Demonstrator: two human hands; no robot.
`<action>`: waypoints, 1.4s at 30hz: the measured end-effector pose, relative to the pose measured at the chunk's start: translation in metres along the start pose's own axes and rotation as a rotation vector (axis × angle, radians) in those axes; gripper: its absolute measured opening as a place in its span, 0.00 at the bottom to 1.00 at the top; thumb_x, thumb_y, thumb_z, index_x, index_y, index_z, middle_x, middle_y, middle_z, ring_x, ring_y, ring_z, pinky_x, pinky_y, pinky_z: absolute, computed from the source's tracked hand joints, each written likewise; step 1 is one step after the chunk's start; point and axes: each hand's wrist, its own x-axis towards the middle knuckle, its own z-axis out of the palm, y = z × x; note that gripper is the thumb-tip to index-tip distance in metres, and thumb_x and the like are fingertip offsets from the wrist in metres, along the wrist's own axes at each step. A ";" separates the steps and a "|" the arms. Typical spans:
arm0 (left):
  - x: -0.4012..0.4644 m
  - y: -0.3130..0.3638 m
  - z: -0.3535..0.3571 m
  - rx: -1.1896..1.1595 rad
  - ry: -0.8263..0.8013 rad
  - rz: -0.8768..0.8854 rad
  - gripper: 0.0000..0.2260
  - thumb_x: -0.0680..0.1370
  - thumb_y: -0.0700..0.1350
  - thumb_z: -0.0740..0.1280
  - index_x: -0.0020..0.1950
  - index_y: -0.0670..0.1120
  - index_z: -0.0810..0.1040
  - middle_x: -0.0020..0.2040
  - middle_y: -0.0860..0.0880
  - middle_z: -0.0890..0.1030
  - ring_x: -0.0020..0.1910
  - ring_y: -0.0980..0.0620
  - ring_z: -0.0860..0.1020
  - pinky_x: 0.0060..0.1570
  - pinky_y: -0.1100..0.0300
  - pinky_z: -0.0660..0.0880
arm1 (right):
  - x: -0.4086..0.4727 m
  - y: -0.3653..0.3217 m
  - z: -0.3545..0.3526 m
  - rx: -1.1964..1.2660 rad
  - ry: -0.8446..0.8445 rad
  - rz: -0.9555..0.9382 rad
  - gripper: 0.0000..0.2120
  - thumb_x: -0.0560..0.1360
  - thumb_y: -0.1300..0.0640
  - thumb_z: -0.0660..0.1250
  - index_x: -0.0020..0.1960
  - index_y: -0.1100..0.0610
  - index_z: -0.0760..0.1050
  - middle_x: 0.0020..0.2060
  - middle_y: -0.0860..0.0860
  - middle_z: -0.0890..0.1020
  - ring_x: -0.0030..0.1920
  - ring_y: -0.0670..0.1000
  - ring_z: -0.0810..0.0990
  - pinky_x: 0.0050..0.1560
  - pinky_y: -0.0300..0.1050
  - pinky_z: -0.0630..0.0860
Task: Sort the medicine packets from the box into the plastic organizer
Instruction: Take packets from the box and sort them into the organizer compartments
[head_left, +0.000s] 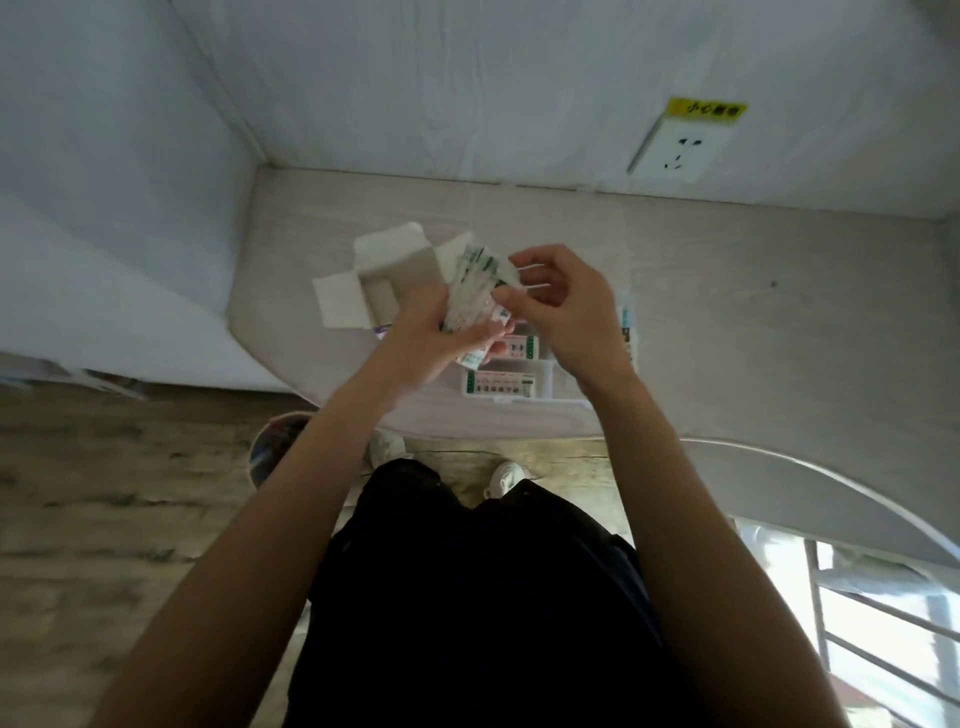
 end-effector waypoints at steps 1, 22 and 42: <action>0.000 -0.002 0.005 -0.002 0.021 -0.006 0.12 0.75 0.43 0.68 0.58 0.44 0.75 0.50 0.45 0.81 0.48 0.52 0.82 0.47 0.59 0.78 | -0.002 0.004 -0.003 -0.001 0.023 0.002 0.13 0.69 0.62 0.73 0.52 0.56 0.76 0.42 0.51 0.83 0.42 0.49 0.83 0.44 0.49 0.82; 0.009 -0.031 0.083 -0.229 0.174 -0.141 0.13 0.68 0.46 0.71 0.51 0.48 0.76 0.47 0.50 0.82 0.45 0.52 0.82 0.42 0.59 0.78 | -0.048 0.064 -0.061 0.147 0.145 0.127 0.17 0.68 0.65 0.74 0.57 0.62 0.77 0.49 0.56 0.82 0.47 0.53 0.82 0.47 0.42 0.80; 0.012 -0.035 0.062 -0.146 0.397 -0.046 0.08 0.73 0.38 0.70 0.49 0.49 0.77 0.42 0.51 0.83 0.42 0.50 0.83 0.42 0.58 0.80 | -0.051 0.098 -0.089 -0.079 0.313 0.057 0.13 0.75 0.66 0.65 0.57 0.53 0.76 0.43 0.46 0.79 0.42 0.47 0.83 0.40 0.41 0.81</action>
